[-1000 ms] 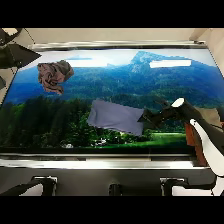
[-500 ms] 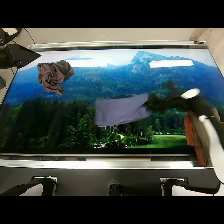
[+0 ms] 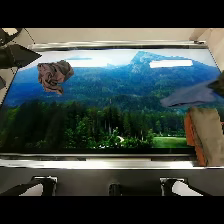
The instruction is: Fold the shirts.
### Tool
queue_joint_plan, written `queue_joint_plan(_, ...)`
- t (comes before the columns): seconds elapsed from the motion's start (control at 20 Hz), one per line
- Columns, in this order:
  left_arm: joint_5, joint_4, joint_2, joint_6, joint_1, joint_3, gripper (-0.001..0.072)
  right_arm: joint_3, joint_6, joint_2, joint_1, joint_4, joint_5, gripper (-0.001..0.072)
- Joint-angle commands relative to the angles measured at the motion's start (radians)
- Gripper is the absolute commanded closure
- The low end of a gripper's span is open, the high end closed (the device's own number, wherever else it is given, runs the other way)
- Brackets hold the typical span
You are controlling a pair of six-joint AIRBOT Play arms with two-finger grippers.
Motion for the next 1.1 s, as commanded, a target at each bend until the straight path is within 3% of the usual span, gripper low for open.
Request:
queue_joint_plan(0.0, 0.0, 0.0, 0.0, 0.008, -0.002, 0.0, 0.0684, 0.057, 0.12, 0.006, -0.118, -0.029, -0.07, 0.0655)
queue_joint_plan(0.15, 0.0, 0.0, 0.0, 0.009, -0.014, 0.0, 0.0684, 0.057, 0.16, 0.005, -0.119, 0.006, -0.191, 0.0655)
queue_joint_plan(0.25, 0.0, 0.0, 0.0, 0.029, -0.026, 0.0, 0.0684, 0.074, 0.17, 0.006, -0.124, -0.017, -0.167, 0.0655)
queue_joint_plan(0.65, -0.001, 0.0, 0.005, 0.035, -0.027, 0.0, 0.0684, 0.108, 0.188, 0.024, -0.3, -0.221, 0.283, 0.0656)
queue_joint_plan(0.8, -0.001, -0.001, 0.005, 0.037, -0.027, 0.0, 0.0684, 0.103, 0.152, 0.028, -0.311, -0.388, 0.433, 0.0655)
queue_joint_plan(1.05, -0.001, 0.0, 0.008, 0.037, -0.027, 0.001, 0.0684, -0.048, 0.141, 0.084, -0.312, -0.667, 0.459, 0.0655)
